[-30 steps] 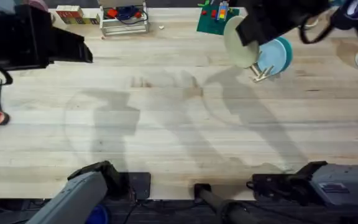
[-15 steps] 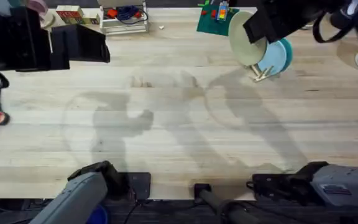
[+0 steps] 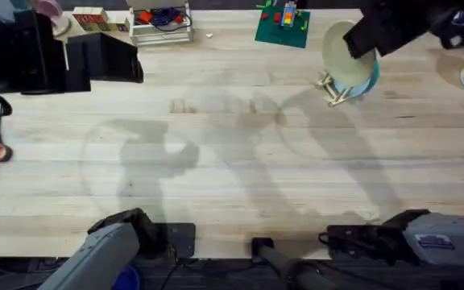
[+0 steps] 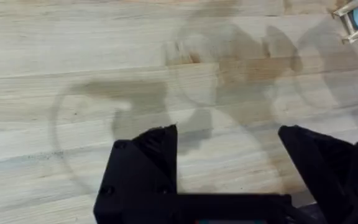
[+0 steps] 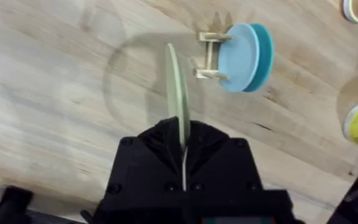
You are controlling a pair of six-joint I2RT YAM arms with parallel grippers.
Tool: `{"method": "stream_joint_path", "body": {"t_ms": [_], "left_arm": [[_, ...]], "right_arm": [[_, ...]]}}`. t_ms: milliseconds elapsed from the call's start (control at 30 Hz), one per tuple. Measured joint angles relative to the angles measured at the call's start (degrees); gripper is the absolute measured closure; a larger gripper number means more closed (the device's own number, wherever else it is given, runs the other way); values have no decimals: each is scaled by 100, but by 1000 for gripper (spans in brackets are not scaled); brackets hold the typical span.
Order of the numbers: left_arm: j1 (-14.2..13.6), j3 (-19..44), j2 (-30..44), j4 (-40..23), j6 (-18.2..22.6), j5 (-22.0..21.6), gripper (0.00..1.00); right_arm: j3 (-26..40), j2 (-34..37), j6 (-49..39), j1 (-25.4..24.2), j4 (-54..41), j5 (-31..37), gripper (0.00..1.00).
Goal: Pick up the plates from the table one by one and place each into a slot on the dish rack.
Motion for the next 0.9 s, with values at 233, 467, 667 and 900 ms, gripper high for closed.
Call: {"method": "stream_joint_path", "body": {"t_ms": [233, 467, 667, 900], "left_arm": [[0, 0, 0, 0, 0, 0, 6], [0, 0, 0, 0, 0, 0, 6], [0, 0, 0, 0, -1, 0, 6], [0, 0, 0, 0, -2, -1, 6]], "right_arm": [[0, -2, -536, -698, 2, -713, 971], [0, 0, -839, -1563, -38, -1181, 970], [0, 0, -1016, -1933, -39, -1273, 970], [0, 0, -1305, -2018, -42, -1290, 971]]}}
